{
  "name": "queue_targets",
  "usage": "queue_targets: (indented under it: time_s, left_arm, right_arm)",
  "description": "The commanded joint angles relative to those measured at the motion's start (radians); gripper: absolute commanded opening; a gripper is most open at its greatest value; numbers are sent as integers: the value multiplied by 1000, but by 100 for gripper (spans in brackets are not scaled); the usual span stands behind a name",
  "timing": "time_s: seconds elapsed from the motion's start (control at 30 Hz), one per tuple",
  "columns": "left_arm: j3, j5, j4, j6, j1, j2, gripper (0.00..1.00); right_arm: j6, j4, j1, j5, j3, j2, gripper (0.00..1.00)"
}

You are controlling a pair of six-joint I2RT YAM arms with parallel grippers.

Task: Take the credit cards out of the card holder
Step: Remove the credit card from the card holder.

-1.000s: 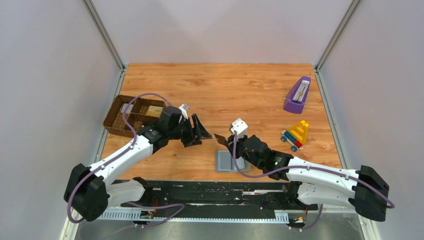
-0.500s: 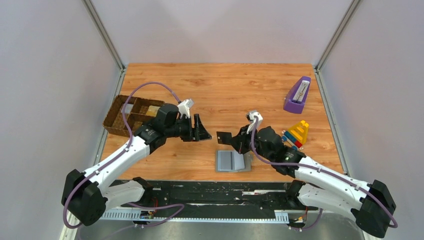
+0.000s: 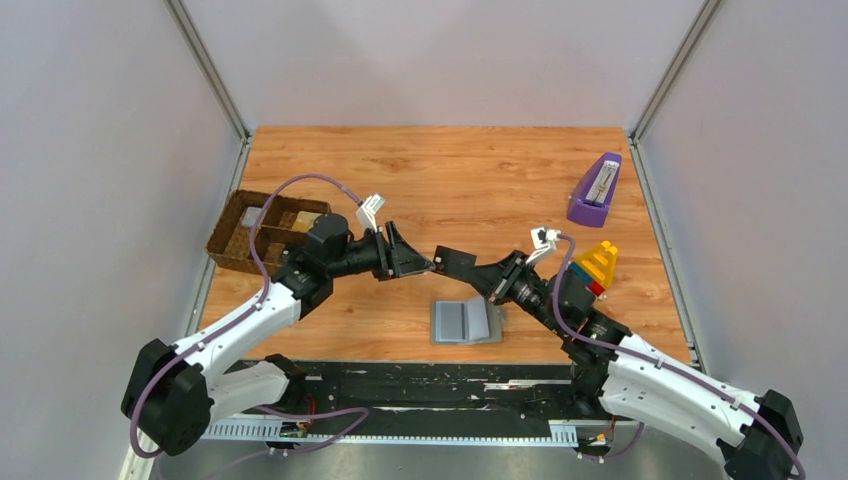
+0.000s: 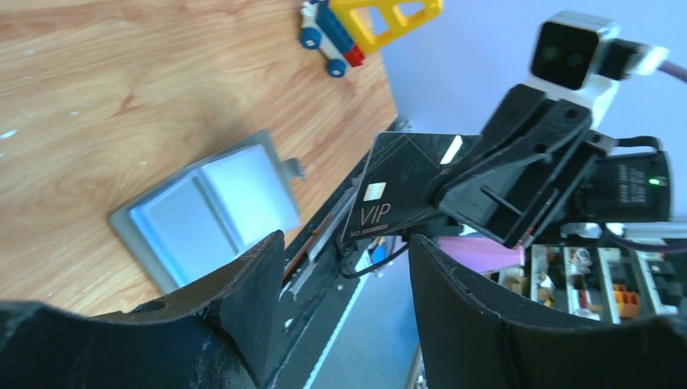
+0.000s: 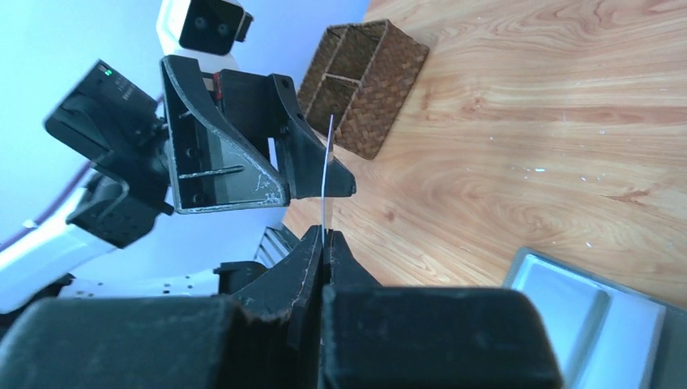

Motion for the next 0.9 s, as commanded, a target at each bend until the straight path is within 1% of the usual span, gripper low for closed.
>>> queue_targets:
  time_s: [0.0,0.03,0.07,0.1,0.13,0.23,0.3,0.33,0.37,0.4,0.47,0.57,0.6,0.7,0.77,0.8,0.87]
  left_arm:
    - [-50,72,294,-145,7,-14,64]
    - [-61,86,333,-163,6,-7,63]
    - [-78,101,410,-198,6,5,62]
    - [-85,110,441,-212,7,12,60]
    - [-94,123,485,-234,6,29,57]
    - [-107,137,535,-259,6,57,51]
    - [-120,142,579,-281,6,68,45]
    - [-127,143,597,-292,7,72,39]
    - [-130,142,601,-294,6,74,34]
    - [-131,140,605,-294,6,72,24]
    - [-134,131,598,-289,6,67,15]
    - [-123,134,580,-274,11,67,6]
    - [-121,137,577,-270,12,67,1]
    - [-113,141,550,-248,28,63,0]
    - [-106,152,501,-221,60,44,0]
    - [-104,156,478,-208,95,36,0]
    - [-90,165,381,-151,157,4,0]
  right_arm:
    - [87,112,-4,28,-36,-48,0]
    - [92,114,-4,29,-41,-53,0]
    - [96,119,-4,25,-47,-53,0]
    - [99,127,-4,22,-53,-55,0]
    - [106,137,-4,20,-59,-56,0]
    - [126,166,-3,10,-76,-56,0]
    - [134,167,-4,8,-78,-58,0]
    - [135,166,-4,10,-78,-59,0]
    - [136,164,-4,11,-80,-60,0]
    - [137,165,-4,11,-82,-59,0]
    - [137,166,-4,11,-83,-53,2]
    - [143,176,-4,-1,-89,-39,5]
    - [146,181,-4,-5,-93,-35,7]
    - [144,173,-4,-7,-100,-33,17]
    - [131,153,-4,0,-100,-48,26]
    - [121,139,-4,4,-100,-59,32]
    - [99,107,-4,10,-100,-86,44]
